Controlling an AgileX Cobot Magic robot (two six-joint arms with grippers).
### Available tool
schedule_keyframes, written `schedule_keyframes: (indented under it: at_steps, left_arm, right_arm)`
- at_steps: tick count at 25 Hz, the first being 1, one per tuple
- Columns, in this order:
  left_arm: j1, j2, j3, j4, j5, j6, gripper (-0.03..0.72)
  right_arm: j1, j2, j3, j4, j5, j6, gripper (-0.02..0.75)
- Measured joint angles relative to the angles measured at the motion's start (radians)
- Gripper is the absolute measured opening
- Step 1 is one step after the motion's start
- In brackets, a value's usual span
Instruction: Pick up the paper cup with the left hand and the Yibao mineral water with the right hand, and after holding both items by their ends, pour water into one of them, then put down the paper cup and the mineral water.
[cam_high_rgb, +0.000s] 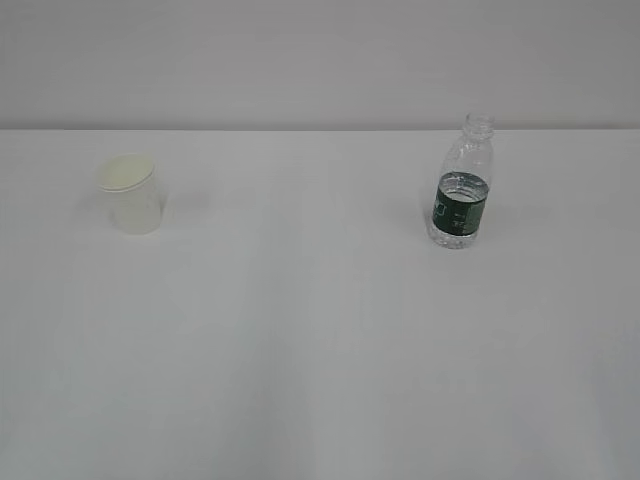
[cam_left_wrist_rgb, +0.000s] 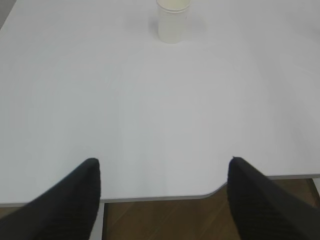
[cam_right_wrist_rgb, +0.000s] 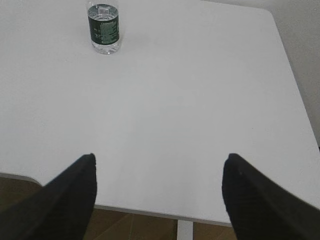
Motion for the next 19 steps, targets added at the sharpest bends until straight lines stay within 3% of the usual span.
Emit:
schedule_keyframes:
  at_steps: [19]
  left_arm:
    - [0.0,0.0,0.0,0.0,-0.002,0.0,0.57]
  right_arm:
    - [0.0,0.0,0.0,0.0,0.0,0.0,0.592]
